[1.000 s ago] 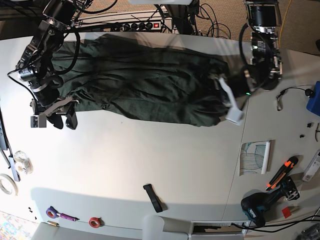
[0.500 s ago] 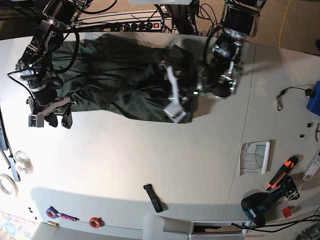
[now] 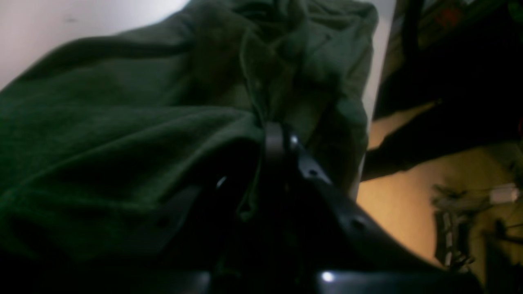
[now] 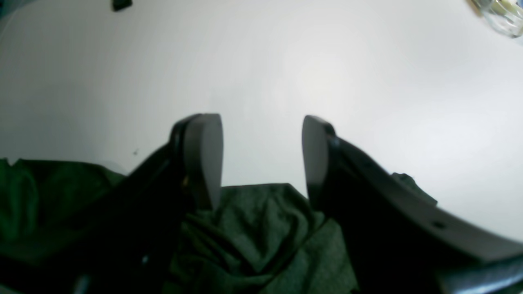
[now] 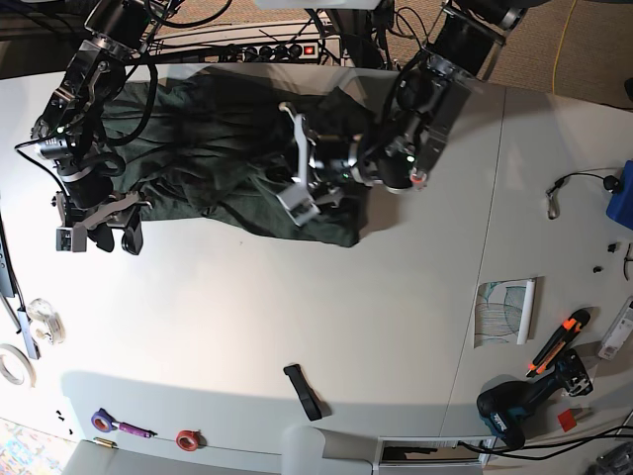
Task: Layout the t-shirt on the table in an organized manner, then fold the t-shirt properly
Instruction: 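Lay the folded end onto the shirt's middle with the left gripper, then press and adjust the folded layer with the left gripper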
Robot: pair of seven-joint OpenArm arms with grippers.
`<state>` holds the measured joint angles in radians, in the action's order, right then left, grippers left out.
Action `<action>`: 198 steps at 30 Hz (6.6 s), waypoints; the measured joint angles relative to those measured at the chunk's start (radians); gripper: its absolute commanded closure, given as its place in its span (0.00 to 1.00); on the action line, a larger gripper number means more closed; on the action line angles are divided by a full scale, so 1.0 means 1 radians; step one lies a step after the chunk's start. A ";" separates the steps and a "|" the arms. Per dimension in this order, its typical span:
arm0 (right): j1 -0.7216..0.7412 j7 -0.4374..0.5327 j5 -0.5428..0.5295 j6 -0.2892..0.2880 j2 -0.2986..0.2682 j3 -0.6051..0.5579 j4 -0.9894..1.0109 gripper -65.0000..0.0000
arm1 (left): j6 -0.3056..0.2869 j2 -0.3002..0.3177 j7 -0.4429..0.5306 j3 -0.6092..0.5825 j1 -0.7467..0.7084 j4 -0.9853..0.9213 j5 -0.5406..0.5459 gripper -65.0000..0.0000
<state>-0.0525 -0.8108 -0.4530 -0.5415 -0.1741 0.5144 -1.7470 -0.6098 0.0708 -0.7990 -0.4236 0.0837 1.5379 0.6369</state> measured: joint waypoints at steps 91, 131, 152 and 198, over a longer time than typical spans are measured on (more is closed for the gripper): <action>0.000 0.003 0.000 0.000 0.013 0.001 0.000 0.53 | -0.008 0.074 -0.091 0.300 -0.044 0.101 -0.103 0.56; 0.000 0.003 0.000 0.000 0.014 0.001 0.000 0.53 | 0.240 0.049 0.087 -0.016 0.059 0.103 -0.287 1.00; 0.000 0.004 0.000 0.000 0.061 0.001 0.000 0.53 | 0.089 0.077 -0.244 0.322 0.095 0.103 0.000 0.55; 0.000 0.004 0.000 0.000 0.061 0.001 0.000 0.53 | 0.161 0.090 -0.079 0.188 -0.036 0.097 -0.117 1.00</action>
<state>-0.0525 -0.8070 -0.4530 -0.5415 -0.1131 0.5152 -1.7470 -0.4484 0.1604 -0.8783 -0.2356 0.0479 1.6344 0.5194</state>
